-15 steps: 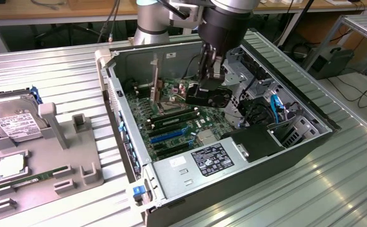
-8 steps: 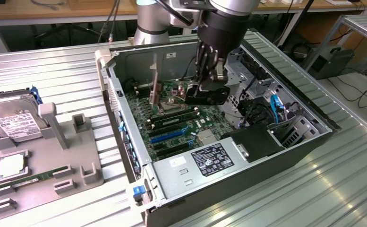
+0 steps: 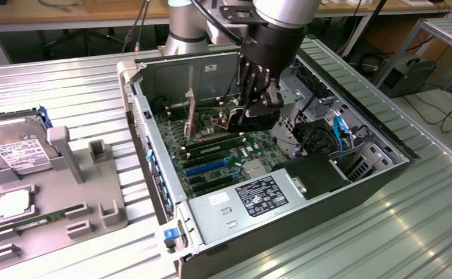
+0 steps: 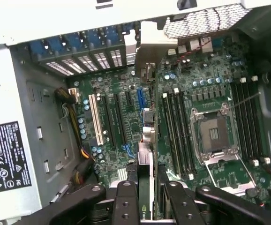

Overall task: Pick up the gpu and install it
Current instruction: 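Insert the gpu into the slot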

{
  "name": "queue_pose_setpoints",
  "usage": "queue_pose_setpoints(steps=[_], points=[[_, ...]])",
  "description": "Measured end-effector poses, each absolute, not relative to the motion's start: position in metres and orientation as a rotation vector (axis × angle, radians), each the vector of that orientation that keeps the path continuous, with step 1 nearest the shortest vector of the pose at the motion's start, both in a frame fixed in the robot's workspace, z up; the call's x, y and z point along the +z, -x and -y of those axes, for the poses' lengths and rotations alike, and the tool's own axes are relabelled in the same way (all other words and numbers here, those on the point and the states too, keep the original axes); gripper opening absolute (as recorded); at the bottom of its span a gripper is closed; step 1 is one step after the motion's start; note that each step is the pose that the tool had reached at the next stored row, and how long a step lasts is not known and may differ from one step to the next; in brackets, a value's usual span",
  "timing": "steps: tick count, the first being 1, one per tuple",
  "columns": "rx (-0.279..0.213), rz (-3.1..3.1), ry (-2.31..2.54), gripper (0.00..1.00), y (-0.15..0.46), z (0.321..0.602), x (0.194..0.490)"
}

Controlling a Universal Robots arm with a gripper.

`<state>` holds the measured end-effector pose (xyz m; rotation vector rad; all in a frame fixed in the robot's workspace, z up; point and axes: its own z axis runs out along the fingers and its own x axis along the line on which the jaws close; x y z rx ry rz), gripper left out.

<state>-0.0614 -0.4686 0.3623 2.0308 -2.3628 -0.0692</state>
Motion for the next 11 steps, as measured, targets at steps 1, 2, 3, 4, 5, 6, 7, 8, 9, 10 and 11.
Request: queue_pose_setpoints(steps=[1, 2, 3, 4, 5, 6, 7, 8, 9, 10, 11], points=[[-0.069, 2.343, -2.053, 0.26, 0.061, 0.469, 0.36], [-0.069, 2.324, -2.074, 0.26, 0.061, 0.469, 0.358], [-0.068, 2.308, -2.091, 0.26, 0.061, 0.469, 0.357], [-0.068, 2.293, -2.107, 0.26, 0.062, 0.469, 0.355], [-0.068, 2.282, -2.118, 0.26, 0.062, 0.469, 0.353], [-0.067, 2.274, -2.127, 0.26, 0.063, 0.469, 0.351], [-0.067, 2.268, -2.133, 0.26, 0.065, 0.469, 0.349], [-0.067, 2.265, -2.137, 0.26, 0.067, 0.469, 0.347], [-0.067, 2.263, -2.139, 0.26, 0.069, 0.469, 0.346], [-0.067, 2.261, -2.141, 0.26, 0.073, 0.469, 0.343], [-0.067, 2.259, -2.142, 0.26, 0.076, 0.469, 0.341]])
